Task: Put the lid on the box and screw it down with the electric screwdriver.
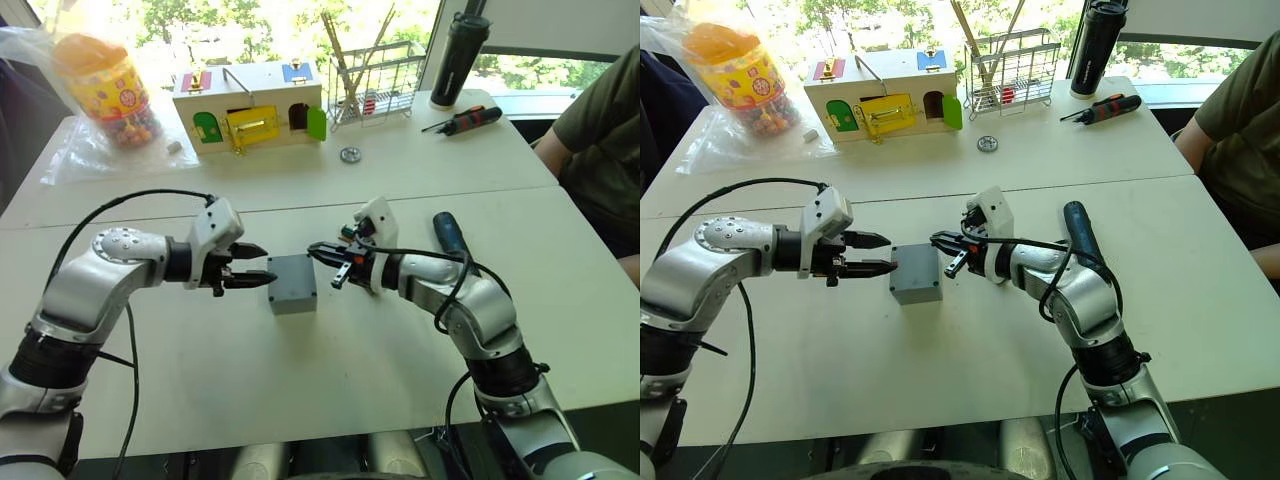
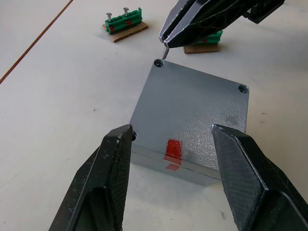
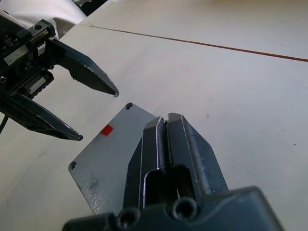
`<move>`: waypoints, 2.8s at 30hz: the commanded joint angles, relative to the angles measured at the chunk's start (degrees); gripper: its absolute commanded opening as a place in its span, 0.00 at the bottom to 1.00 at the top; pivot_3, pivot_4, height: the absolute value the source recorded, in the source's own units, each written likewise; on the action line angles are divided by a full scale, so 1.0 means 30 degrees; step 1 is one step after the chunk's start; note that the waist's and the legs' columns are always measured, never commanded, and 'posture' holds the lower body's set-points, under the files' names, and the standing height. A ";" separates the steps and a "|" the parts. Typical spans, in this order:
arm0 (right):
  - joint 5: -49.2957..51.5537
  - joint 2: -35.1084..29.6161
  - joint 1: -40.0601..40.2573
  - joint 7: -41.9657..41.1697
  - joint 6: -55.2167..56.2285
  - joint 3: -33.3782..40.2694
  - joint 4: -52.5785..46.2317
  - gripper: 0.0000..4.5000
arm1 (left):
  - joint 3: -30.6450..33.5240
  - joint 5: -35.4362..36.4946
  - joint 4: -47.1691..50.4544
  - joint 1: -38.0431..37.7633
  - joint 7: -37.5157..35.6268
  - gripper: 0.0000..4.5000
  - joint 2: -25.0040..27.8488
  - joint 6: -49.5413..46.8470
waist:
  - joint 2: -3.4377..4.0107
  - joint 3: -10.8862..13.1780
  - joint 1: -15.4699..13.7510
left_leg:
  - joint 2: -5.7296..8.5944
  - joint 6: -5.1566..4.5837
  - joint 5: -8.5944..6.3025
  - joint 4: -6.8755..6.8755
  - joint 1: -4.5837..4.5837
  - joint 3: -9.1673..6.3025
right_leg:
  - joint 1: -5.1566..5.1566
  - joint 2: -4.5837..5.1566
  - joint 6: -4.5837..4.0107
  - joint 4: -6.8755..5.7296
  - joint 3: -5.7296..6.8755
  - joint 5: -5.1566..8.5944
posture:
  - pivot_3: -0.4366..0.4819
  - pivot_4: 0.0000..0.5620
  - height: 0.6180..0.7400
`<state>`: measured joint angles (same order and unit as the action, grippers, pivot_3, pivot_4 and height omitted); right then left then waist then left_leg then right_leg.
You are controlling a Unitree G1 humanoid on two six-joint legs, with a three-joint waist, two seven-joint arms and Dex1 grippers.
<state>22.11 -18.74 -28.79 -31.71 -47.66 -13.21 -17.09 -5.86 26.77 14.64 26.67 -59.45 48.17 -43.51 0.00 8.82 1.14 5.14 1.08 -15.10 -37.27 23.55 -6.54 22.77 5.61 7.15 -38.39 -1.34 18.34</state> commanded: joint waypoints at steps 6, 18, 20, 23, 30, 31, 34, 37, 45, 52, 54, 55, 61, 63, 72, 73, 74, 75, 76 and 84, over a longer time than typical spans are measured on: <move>-0.0449 0.0384 -0.0296 -0.0079 0.0686 -0.0246 0.0168 0.01 | 0.0311 0.0090 0.0359 0.0200 0.0215 0.59 -0.0157 0.0014 | 0.0000 0.0000 0.0000 | 0.0000 0.0000 0.0000 0.0000 0.0000 -0.0001 | 0.0000 -0.0001 0.0000 0.0000 0.0001 0.0000 | 0.48 0.27 1.00; -0.0961 0.0394 -0.0047 -0.0260 0.0906 -0.0638 0.0675 0.01 | 0.0241 -0.0050 0.0228 0.0299 0.0266 0.59 -0.0338 0.0169 | 0.0000 0.0000 0.0005 | 0.0000 0.0001 0.0000 0.0000 0.0000 -0.0001 | 0.0002 -0.0001 0.0000 0.0000 0.0000 0.0000 | 0.48 0.27 1.00; -0.1041 0.0454 -0.0101 -0.0248 0.0980 -0.0700 0.0858 0.01 | 0.0199 -0.0062 0.0258 0.0282 0.0284 0.59 -0.0383 0.0192 | 0.0000 0.0000 0.0005 | 0.0000 0.0001 0.0000 0.0000 0.0000 -0.0001 | 0.0002 -0.0001 0.0000 0.0000 0.0000 0.0000 | 0.48 0.27 1.00; -0.1118 0.0439 -0.0144 -0.0313 0.0999 -0.0831 0.0941 0.06 | 0.0186 -0.0048 0.0292 0.0316 0.0309 0.59 -0.0443 0.0178 | 0.0000 0.0000 0.0003 | 0.0000 0.0001 0.0001 0.0000 0.0000 -0.0001 | 0.0002 -0.0001 0.0000 0.0000 0.0000 0.0000 | 0.48 0.27 1.00; -0.1133 0.0239 -0.0276 -0.0326 0.0669 -0.0643 0.0369 0.75 | 0.0290 0.0104 0.0248 0.0440 0.0265 0.59 -0.0625 0.0191 | 0.0000 0.0000 -0.0004 | 0.0001 0.0001 0.0001 -0.0001 0.0000 -0.0001 | 0.0002 -0.0001 0.0000 0.0000 0.0001 0.0000 | 0.48 0.27 1.00; -0.1036 0.0140 -0.0355 -0.0327 0.0523 -0.0446 0.0140 0.86 | 0.0311 0.0155 0.0224 0.0483 0.0251 0.59 -0.0685 0.0188 | 0.0000 0.0000 -0.0015 | 0.0001 0.0002 0.0001 -0.0001 0.0000 -0.0002 | 0.0001 -0.0001 0.0000 0.0000 0.0000 0.0000 | 0.48 0.27 1.00; -0.0303 -0.0251 -0.0650 -0.0192 -0.0412 0.0854 -0.0946 0.93 | 0.0403 0.0431 0.0281 0.0694 0.0143 0.59 -0.0919 0.0102 | 0.0000 0.0000 -0.0039 | 0.0002 0.0001 0.0001 -0.0003 0.0000 0.0000 | 0.0000 0.0000 0.0000 0.0001 0.0001 0.0000 | 0.48 0.27 1.00; 0.1292 -0.0894 -0.1200 0.0409 -0.2442 0.3854 -0.2647 0.93 | 0.0640 0.1130 0.0536 0.1154 -0.0153 0.59 -0.1176 -0.0247 | 0.0000 0.0000 -0.0111 | 0.0005 0.0001 0.0001 -0.0007 0.0000 -0.0002 | -0.0002 0.0004 0.0000 0.0001 0.0001 0.0000 | 0.48 0.27 1.00; 0.4145 -0.9743 -0.2074 -0.2293 -0.8832 0.7928 -0.3175 0.97 | -0.1122 0.1350 0.1676 0.2417 -0.1773 0.59 -0.1356 0.0267 | 0.0000 0.0001 -0.0143 | 0.0012 -0.0010 -0.0006 0.0014 0.0003 -0.0007 | -0.0041 0.0019 0.0000 0.0063 0.0012 0.0000 | 0.48 0.27 1.00; 0.3721 -1.4172 -0.4658 -0.2552 -1.4829 0.4258 0.3253 0.97 | -0.2868 0.0332 0.1111 0.3899 -0.2118 0.59 -0.2812 0.1634 | 0.0000 0.0001 -0.0037 | -0.0019 -0.0066 -0.0037 0.0003 -0.0016 0.0043 | -0.0056 0.0020 -0.0001 0.0062 -0.0013 0.0001 | 0.48 0.27 1.00; 0.4049 -1.4129 -0.5136 -0.2809 -1.4937 0.3400 0.4556 0.97 | -0.3141 0.0153 0.1217 0.3777 -0.2454 0.59 -0.2831 0.1969 | -0.0002 0.0002 -0.0029 | -0.0019 -0.0044 -0.0025 0.0010 -0.0015 0.0050 | -0.0047 0.0021 -0.0001 0.0065 -0.0019 0.0001 | 0.48 0.27 1.00; 0.4086 -1.4201 -0.5315 -0.3012 -1.4942 0.2854 0.5002 0.97 | -0.3246 0.0119 0.1318 0.3736 -0.2572 0.59 -0.2837 0.2053 | -0.0003 0.0004 -0.0036 | -0.0019 -0.0044 -0.0025 0.0016 -0.0012 0.0058 | -0.0040 0.0022 -0.0001 0.0068 -0.0022 0.0001 | 0.48 0.27 1.00; 0.3606 -1.3939 -0.6852 -0.3827 -1.4867 0.0031 0.7649 0.97 | -0.3264 0.0134 0.1586 0.3360 -0.2713 0.59 -0.2978 0.2257 | -0.0003 0.0004 -0.0101 | -0.0012 -0.0043 -0.0024 -0.0012 -0.0007 0.0061 | -0.0042 0.0020 0.0000 0.0063 -0.0022 0.0000 | 0.48 0.27 1.00; 0.3325 -1.3773 -0.7267 -0.4112 -1.4501 -0.0894 0.8373 0.97 | -0.3242 0.0099 0.1651 0.3130 -0.2592 0.59 -0.3092 0.2329 | -0.0003 0.0004 -0.0112 | -0.0009 -0.0043 -0.0024 -0.0013 -0.0007 0.0061 | -0.0044 0.0020 0.0000 0.0065 -0.0022 0.0000 | 0.48 0.27 1.00; 0.0611 -1.2919 -0.9945 -0.7574 -1.1714 -0.7363 1.2151 0.97 | -0.3010 0.0066 0.2178 0.2413 -0.1524 0.59 -0.3546 0.2245 | -0.0009 0.0007 -0.0083 | -0.0004 -0.0040 -0.0023 -0.0018 -0.0004 0.0056 | -0.0042 0.0016 0.0000 0.0066 -0.0018 0.0000 | 0.48 0.27 1.00; 0.0440 -1.2699 -1.0199 -0.8020 -1.1728 -0.7977 1.2488 0.97 | -0.2966 0.0053 0.2221 0.2333 -0.1392 0.59 -0.3567 0.2262 | -0.0010 0.0007 -0.0065 | -0.0006 -0.0040 -0.0023 -0.0016 -0.0004 0.0055 | -0.0036 0.0014 0.0000 0.0066 -0.0019 0.0000 | 0.48 0.27 1.00; 0.0268 -1.2557 -1.0399 -0.8442 -1.1708 -0.8445 1.2770 0.97 | -0.2950 0.0047 0.2268 0.2283 -0.1277 0.59 -0.3591 0.2257 | -0.0010 0.0007 -0.0051 | -0.0010 -0.0040 -0.0023 -0.0016 -0.0004 0.0050 | -0.0038 0.0011 0.0000 0.0066 -0.0017 0.0000 | 0.48 0.27 1.00; -0.0086 -1.2387 -1.0570 -0.8879 -1.1393 -0.9002 1.3020 0.97 | -0.2935 0.0048 0.2333 0.2215 -0.1109 0.59 -0.3642 0.2238 | -0.0010 0.0007 -0.0062 | -0.0011 -0.0040 -0.0023 -0.0016 -0.0004 0.0050 | -0.0040 0.0009 0.0000 0.0067 -0.0017 0.0000 | 0.48 0.27 1.00; -0.0406 -1.2076 -1.0717 -0.9243 -1.1122 -0.9518 1.3251 0.97 | -0.2903 0.0057 0.2412 0.2093 -0.0933 0.59 -0.3688 0.2233 | -0.0014 0.0004 -0.0055 | -0.0010 -0.0039 -0.0023 -0.0016 -0.0004 0.0046 | -0.0042 0.0010 0.0000 0.0067 -0.0014 0.0000 | 0.48 0.27 1.00; -0.2816 -1.1313 -1.0552 -1.1749 -0.9335 -1.2204 1.3365 0.57 | -0.2490 0.0221 0.3330 0.1155 0.0217 0.59 -0.3664 0.1942 | -0.0259 -0.0145 -0.0068 | -0.0022 -0.0030 -0.0023 -0.0027 -0.0020 0.0013 | -0.0062 0.0015 0.0000 0.0072 0.0001 0.0000 | 0.48 0.27 1.00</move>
<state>13.05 -54.74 -62.42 -63.92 -76.46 -47.17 23.02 -15.13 26.76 22.79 30.13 -59.46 36.82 -37.44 -0.78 8.39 0.94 5.08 1.00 -15.18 -37.34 23.49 -6.50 22.59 5.66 7.15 -38.17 -1.34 18.34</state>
